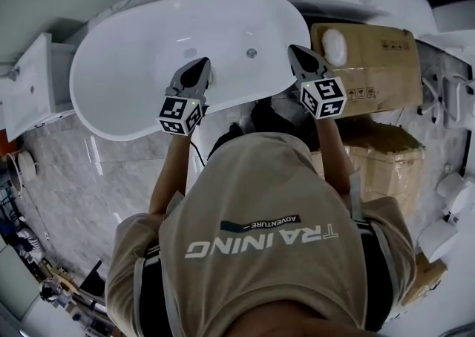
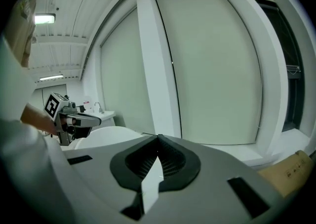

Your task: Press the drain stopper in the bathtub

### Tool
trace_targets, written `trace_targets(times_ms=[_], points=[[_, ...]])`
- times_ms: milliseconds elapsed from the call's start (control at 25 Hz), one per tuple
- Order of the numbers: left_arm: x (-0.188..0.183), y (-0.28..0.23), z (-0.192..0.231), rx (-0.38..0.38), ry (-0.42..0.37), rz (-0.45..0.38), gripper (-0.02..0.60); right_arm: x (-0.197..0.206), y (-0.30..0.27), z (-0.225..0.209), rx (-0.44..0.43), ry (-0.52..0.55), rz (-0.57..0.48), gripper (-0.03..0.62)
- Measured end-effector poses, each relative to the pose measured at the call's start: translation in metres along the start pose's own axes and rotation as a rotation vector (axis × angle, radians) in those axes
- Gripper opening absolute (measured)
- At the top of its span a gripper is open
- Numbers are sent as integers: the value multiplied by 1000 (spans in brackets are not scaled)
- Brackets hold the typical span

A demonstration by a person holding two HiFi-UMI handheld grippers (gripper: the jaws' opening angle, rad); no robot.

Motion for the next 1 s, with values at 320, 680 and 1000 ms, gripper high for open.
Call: trace_targets(times_ms=[320,680,1000], points=[[-31,-55,1,-74,26,-26,2,-12,-45,-65,-114,18,-19,8],[-35,-87,-2,-108,36,20,2,12,-70,-84,-148,-12,24,8],[-15,-107,12,-102,37,86,2,51,-97,-68,-207,-48,105,8]])
Point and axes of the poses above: the fingertips, and each gripper's own axes: y backward along the fingers, z to its left, x out of its underside, the point moved 9 cm from there along y, backward along the fingers, and after that the axes turned 10 degrees about y, right-handed, at the moved point
